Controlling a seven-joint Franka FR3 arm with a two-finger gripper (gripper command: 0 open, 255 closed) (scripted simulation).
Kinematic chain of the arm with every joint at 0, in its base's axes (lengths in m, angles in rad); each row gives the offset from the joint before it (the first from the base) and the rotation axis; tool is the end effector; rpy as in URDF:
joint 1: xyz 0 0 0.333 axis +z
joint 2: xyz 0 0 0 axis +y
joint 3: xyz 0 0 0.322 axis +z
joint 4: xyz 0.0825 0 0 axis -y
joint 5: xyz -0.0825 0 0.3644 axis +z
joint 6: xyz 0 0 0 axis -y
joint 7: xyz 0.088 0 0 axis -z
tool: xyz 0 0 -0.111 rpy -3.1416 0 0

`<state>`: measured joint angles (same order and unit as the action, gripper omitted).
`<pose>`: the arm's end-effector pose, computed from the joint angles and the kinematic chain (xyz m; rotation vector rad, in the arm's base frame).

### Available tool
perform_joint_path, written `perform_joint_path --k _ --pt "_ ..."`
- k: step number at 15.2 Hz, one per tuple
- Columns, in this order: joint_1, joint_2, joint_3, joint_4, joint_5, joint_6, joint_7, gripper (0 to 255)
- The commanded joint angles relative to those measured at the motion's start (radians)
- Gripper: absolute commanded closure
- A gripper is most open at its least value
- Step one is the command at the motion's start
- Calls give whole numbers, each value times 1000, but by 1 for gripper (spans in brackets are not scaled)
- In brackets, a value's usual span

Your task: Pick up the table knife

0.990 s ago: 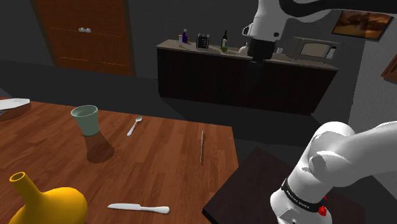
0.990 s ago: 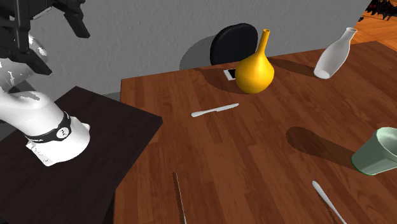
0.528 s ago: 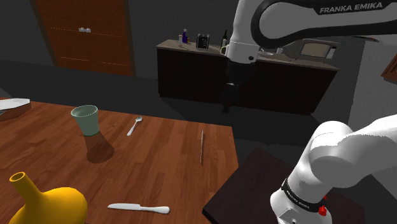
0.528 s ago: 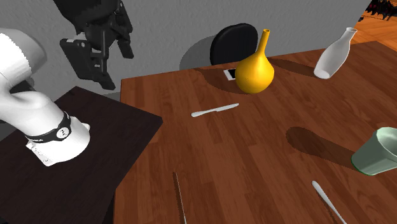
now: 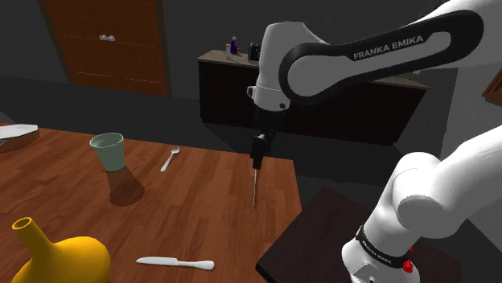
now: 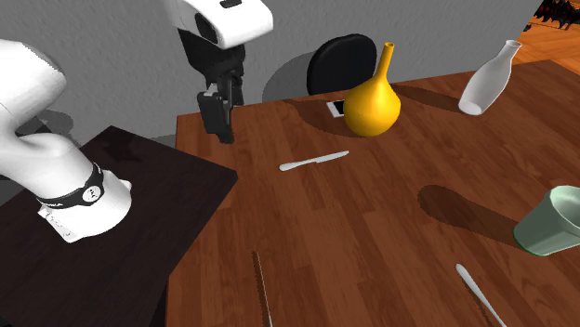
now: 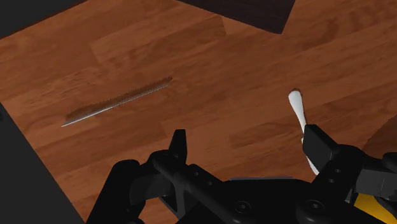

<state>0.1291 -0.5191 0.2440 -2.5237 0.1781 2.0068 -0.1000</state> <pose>0.3374 0.1482 0.4583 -3.0500 -0.5636 0.0169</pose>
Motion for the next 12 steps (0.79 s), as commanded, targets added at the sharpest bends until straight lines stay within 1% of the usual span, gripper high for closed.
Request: perform_joint_path --k 1,4,7,10,12 --pt "11 60 31 -10 3 75 11 0" --pt "22 161 78 2 -7 168 35 0" --pt "28 271 123 25 -35 256 69 0" --pt "33 387 165 58 -86 336 115 0" --pt "37 468 187 87 -134 384 155 0"
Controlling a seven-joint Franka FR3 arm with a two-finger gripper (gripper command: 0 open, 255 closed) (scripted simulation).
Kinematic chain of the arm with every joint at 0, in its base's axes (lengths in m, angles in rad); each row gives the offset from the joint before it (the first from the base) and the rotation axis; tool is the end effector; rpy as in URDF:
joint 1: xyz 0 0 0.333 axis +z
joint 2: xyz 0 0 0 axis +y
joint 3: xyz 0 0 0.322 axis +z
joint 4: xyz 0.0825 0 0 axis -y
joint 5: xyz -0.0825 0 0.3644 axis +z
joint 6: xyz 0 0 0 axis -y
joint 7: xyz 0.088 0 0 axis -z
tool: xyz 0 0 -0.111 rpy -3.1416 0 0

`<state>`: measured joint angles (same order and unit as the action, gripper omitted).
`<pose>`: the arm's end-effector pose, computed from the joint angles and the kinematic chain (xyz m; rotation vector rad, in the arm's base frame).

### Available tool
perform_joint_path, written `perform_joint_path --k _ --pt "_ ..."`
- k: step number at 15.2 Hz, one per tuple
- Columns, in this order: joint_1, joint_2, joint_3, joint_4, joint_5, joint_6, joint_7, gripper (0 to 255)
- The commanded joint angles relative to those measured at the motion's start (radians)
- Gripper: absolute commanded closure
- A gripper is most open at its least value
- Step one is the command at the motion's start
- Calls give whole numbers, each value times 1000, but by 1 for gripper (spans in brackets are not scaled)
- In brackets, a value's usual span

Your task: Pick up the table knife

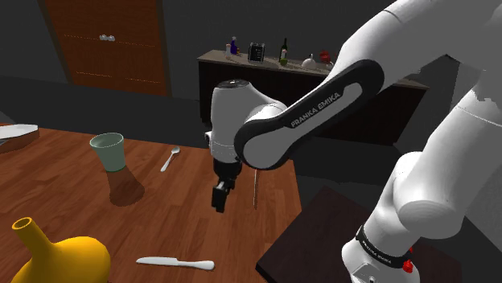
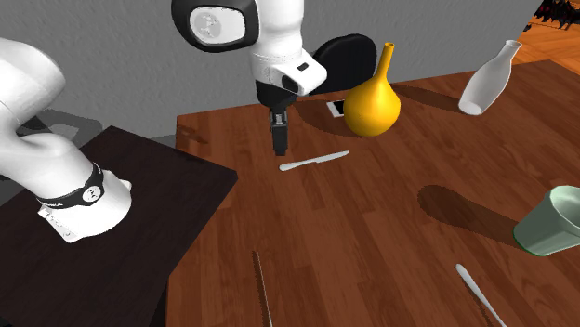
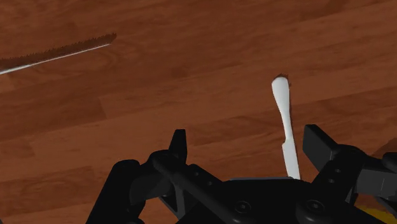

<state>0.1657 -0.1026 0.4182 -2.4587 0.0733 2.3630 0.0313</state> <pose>0.3784 0.2510 0.3480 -3.0357 -0.7725 0.0058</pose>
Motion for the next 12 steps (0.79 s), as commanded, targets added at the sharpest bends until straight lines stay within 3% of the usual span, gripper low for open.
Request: perform_joint_path --k 1,6,12 --pt "4 93 22 38 -58 50 46 0" --pt "52 302 27 138 -226 132 171 0" --pt "168 540 -29 297 -401 179 289 0"
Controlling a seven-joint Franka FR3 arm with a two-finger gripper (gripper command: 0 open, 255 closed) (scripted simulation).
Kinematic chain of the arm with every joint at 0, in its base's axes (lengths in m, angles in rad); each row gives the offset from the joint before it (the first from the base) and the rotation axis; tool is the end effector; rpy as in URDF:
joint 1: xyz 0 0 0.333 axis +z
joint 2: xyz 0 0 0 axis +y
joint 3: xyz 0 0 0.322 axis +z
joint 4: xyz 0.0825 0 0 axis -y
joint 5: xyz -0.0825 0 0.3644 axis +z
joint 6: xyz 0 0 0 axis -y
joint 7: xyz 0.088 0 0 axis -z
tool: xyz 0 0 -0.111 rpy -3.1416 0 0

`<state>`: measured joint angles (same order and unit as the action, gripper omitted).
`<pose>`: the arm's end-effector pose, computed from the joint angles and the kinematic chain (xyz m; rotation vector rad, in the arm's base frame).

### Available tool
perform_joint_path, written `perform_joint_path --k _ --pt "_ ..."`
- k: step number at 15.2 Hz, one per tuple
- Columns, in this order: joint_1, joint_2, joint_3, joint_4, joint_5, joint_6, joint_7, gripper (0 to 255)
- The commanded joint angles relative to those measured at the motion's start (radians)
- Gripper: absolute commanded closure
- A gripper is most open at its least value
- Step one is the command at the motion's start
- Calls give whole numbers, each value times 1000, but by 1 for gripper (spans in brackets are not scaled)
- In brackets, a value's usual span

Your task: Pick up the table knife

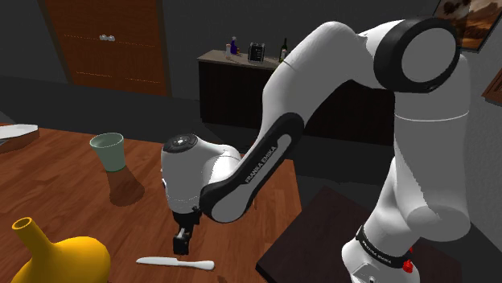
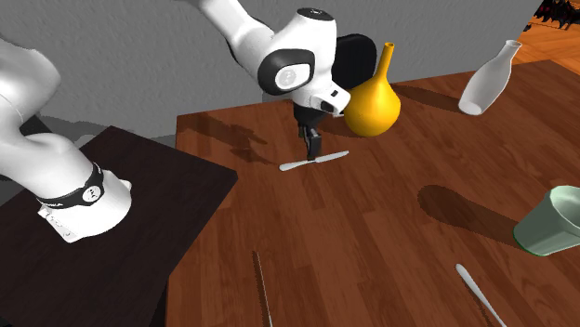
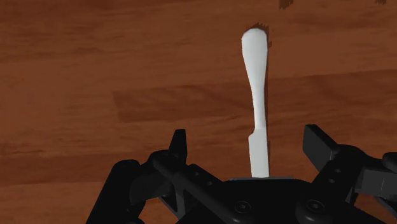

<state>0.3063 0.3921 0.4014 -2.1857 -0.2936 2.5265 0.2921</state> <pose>0.4160 0.3581 0.2365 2.9700 0.9685 0.0065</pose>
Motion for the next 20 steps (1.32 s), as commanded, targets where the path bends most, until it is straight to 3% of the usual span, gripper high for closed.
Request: perform_joint_path --k 1,3,13,14,20 --pt "49 83 -24 54 -56 19 42 0" --pt "91 157 -46 117 -94 25 64 0" --pt "131 256 -93 152 -143 88 98 0" --pt "131 257 -93 153 -143 88 99 255" --pt "131 256 -92 153 -142 87 98 255"
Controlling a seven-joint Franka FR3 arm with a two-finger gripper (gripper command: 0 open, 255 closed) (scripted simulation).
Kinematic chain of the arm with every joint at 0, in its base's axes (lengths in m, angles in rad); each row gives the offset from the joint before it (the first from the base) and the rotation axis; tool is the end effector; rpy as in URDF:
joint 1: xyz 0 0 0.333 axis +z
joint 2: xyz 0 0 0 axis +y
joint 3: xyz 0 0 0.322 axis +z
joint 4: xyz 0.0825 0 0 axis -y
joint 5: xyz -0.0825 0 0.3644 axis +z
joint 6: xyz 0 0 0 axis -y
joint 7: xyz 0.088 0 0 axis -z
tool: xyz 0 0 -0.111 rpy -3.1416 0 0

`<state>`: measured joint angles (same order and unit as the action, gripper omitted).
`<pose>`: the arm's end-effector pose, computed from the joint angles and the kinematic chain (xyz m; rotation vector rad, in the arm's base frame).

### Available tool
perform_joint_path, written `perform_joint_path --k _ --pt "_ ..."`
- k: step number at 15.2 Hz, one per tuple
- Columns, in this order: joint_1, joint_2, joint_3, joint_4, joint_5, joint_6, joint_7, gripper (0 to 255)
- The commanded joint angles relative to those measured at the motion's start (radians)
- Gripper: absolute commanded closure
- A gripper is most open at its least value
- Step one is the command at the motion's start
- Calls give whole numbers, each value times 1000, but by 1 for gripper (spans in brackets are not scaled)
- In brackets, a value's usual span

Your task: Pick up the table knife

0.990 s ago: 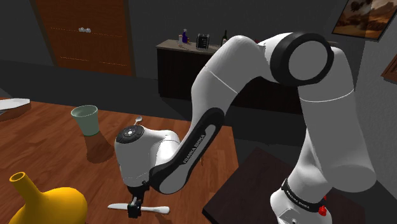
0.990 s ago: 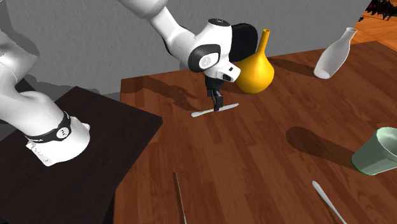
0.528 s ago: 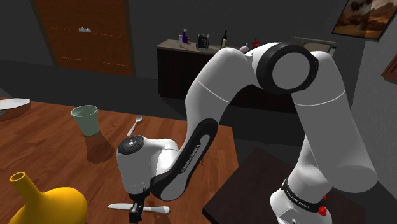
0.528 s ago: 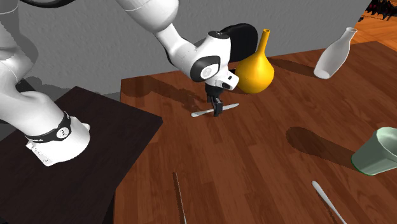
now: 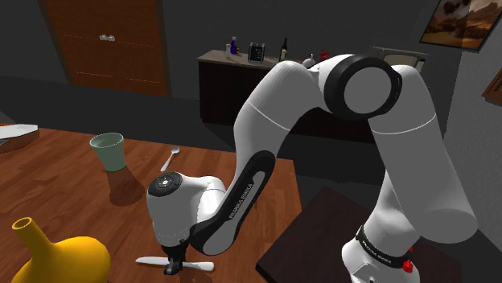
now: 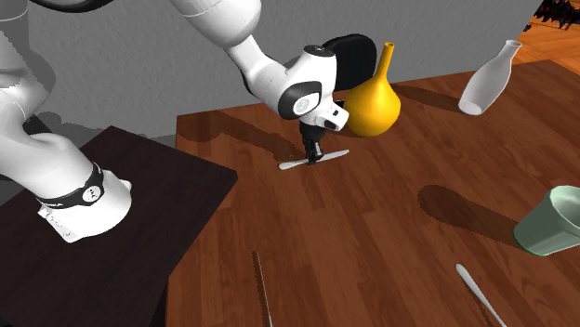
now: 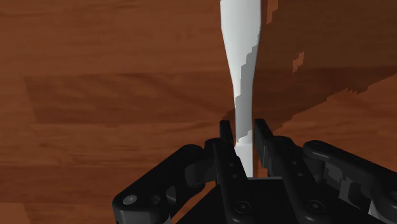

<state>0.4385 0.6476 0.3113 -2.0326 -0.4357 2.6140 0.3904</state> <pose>0.4198 0.4017 0.1514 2.9353 1.0415 0.0135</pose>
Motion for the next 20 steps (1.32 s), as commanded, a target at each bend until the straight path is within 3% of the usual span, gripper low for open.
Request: perform_joint_path --k 1,20 --pt "-1 1 -3 0 -1 0 0 255" --pt "-66 -174 82 -41 95 -131 -69 255"
